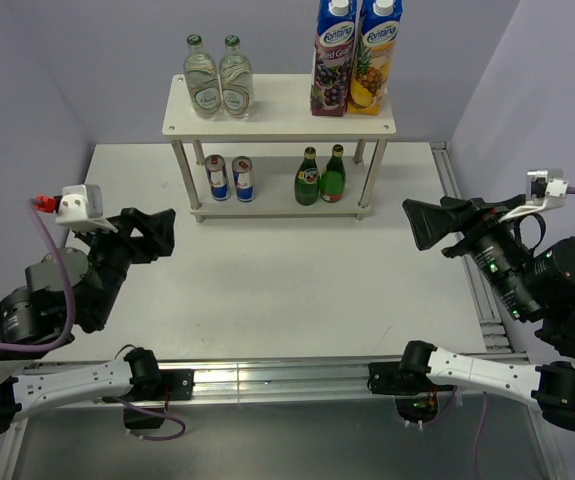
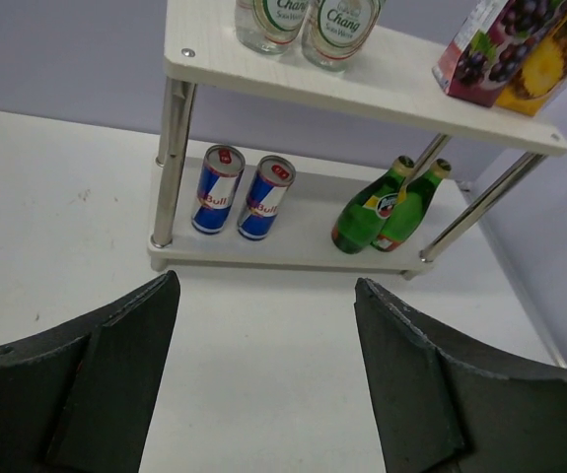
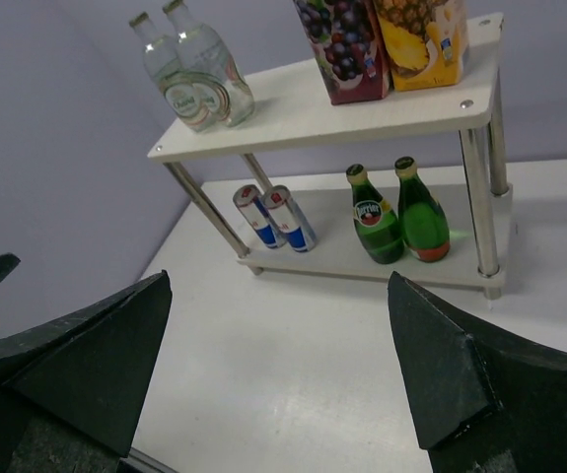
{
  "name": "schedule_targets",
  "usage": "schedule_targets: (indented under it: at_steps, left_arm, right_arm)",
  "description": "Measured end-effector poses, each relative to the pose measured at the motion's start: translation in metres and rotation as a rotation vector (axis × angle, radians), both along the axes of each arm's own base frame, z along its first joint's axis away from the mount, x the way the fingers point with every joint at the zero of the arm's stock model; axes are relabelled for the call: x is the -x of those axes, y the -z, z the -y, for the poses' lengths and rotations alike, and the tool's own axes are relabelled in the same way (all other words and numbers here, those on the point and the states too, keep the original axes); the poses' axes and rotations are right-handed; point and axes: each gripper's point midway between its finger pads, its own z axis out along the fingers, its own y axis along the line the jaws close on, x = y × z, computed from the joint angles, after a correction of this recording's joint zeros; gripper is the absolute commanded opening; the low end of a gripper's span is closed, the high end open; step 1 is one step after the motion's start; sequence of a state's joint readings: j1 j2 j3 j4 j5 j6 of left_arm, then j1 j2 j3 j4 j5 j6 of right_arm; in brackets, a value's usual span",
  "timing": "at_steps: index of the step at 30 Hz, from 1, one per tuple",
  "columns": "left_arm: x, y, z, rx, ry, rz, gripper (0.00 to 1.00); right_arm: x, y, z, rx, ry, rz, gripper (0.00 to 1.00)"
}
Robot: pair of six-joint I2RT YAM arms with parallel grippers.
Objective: Place and organize the beverage onto the shelf
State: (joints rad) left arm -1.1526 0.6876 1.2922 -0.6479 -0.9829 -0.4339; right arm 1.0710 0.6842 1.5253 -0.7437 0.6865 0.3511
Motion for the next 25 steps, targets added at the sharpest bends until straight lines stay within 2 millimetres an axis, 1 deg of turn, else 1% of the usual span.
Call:
schedule_targets:
  at_steps: [3,7,16,25]
  left_arm:
    - [-0.001,0.011,0.002,-0.043,0.002,-0.008,0.79]
    - [-0.001,0.014,0.001,-0.065,0.002,-0.007,0.80]
    - [-0.002,0.017,0.000,-0.084,-0.003,0.001,0.82]
    - [-0.003,0.016,-0.002,-0.092,-0.010,0.006,0.82]
  right_arm:
    - [0.000,0.008,-0.002,0.039,-0.008,-0.012,0.98]
    - [-0.001,0.020,-0.006,0.088,-0.018,-0.027,0.98]
    - [-0.003,0.026,-0.008,0.121,-0.017,-0.027,0.98]
    - [-0.003,0.027,-0.007,0.139,-0.014,-0.020,0.96]
